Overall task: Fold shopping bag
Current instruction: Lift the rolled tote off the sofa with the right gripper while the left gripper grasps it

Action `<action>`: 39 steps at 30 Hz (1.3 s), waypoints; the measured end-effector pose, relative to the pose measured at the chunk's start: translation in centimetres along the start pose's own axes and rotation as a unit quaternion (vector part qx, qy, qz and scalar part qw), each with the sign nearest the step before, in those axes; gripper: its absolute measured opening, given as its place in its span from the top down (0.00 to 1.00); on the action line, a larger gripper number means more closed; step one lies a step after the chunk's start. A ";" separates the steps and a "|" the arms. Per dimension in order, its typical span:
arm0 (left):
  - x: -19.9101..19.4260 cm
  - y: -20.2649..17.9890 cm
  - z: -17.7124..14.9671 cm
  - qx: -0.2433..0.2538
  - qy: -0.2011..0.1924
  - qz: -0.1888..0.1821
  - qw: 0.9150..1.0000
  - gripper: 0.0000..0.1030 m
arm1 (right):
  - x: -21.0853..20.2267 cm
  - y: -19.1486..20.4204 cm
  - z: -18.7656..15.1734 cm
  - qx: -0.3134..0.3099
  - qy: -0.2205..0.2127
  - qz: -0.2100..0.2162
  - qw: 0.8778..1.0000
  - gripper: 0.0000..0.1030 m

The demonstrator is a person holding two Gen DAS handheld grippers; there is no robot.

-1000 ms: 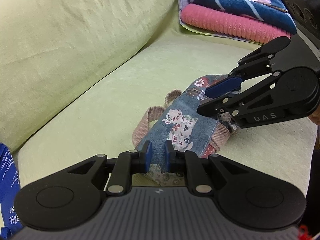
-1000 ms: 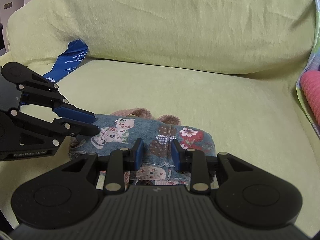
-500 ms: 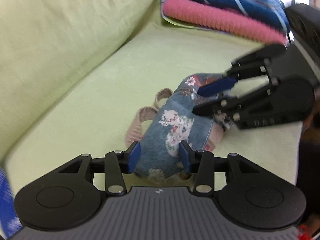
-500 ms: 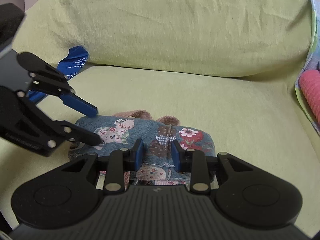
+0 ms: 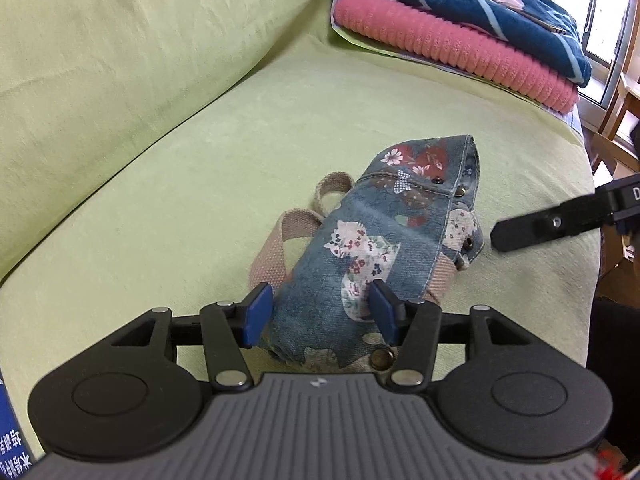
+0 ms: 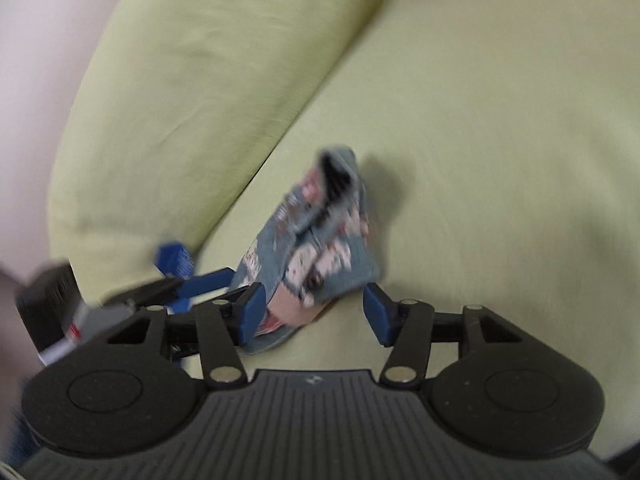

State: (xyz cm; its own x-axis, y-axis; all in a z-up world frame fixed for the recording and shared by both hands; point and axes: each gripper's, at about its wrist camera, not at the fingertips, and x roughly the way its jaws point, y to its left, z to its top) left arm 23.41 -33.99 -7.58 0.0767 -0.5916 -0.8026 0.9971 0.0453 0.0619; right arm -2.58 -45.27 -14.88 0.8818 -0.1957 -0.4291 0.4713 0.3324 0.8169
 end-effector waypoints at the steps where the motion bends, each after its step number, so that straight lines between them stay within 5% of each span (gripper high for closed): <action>1: 0.0 0.0 0.1 0.001 0.001 -0.001 1.000 0.43 | 0.5 -0.4 -0.2 0.025 0.002 0.005 1.000 0.49; 6: 0.0 0.5 0.1 0.004 0.005 -0.011 1.000 0.42 | 3.2 0.1 -0.8 0.080 -0.018 0.016 0.996 0.42; 12: 0.4 1.2 0.2 -0.007 0.007 -0.027 1.000 0.42 | 6.2 3.6 -1.1 0.065 -0.044 -0.068 0.995 0.37; 15: 0.5 1.6 0.1 -0.029 0.006 -0.029 0.999 0.42 | 7.8 5.2 -0.6 0.007 -0.036 -0.102 0.994 0.39; 21: -0.8 1.8 0.4 -0.023 0.015 -0.043 0.999 0.46 | 8.3 4.7 2.0 -0.066 0.029 -0.063 0.995 0.45; 24: -2.2 4.5 0.7 -0.050 0.006 -0.018 0.999 0.48 | 8.5 4.5 3.0 -0.078 0.050 -0.047 0.995 0.45; 27: -1.6 7.0 1.3 -0.084 0.013 -0.010 0.996 0.51 | 8.6 4.8 2.5 -0.101 0.042 -0.049 0.993 0.44; 31: 1.8 6.8 2.1 -0.056 0.042 -0.028 0.997 0.51 | 8.5 5.1 2.0 -0.130 0.038 -0.048 0.990 0.44; 39: 5.6 6.3 2.7 -0.011 0.047 -0.053 0.997 0.89 | 9.5 5.8 4.6 -0.183 0.100 -0.028 0.978 0.45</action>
State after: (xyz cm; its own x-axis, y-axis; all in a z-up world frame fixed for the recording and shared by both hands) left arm 30.13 -39.14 -10.08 -0.0297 -0.5154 -0.8564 0.9993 0.0044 -0.0374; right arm 8.48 -49.42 -12.45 0.8231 -0.0503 -0.5656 0.4605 0.6421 0.6129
